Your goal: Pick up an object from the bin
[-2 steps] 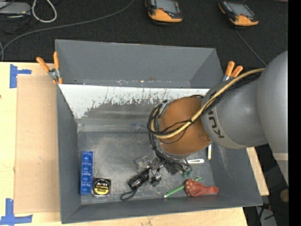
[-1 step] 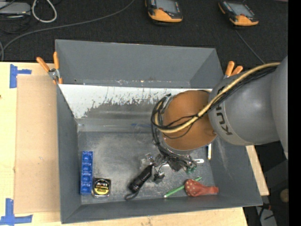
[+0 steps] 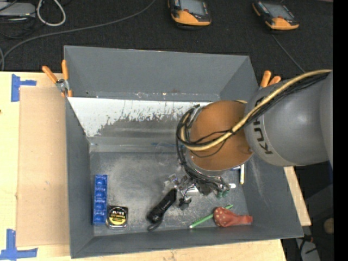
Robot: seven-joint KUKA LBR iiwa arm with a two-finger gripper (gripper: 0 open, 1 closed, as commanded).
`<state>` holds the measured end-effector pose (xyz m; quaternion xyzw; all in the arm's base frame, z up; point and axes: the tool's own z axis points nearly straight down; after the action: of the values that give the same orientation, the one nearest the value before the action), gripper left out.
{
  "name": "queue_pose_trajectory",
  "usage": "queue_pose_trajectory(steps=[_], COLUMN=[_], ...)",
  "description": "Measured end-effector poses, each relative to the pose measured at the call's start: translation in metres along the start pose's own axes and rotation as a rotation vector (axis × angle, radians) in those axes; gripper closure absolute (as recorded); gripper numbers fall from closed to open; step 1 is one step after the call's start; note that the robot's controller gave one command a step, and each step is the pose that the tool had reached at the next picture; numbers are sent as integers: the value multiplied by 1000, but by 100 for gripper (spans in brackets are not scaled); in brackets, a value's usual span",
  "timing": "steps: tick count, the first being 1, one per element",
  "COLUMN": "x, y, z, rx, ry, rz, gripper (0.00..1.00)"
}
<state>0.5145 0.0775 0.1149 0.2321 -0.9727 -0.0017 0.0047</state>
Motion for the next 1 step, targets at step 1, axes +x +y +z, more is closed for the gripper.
queue_pose_trajectory(steps=[1], x=[1], y=[1], z=[-13], rx=[-2], ry=[4], rz=[2], gripper=[100])
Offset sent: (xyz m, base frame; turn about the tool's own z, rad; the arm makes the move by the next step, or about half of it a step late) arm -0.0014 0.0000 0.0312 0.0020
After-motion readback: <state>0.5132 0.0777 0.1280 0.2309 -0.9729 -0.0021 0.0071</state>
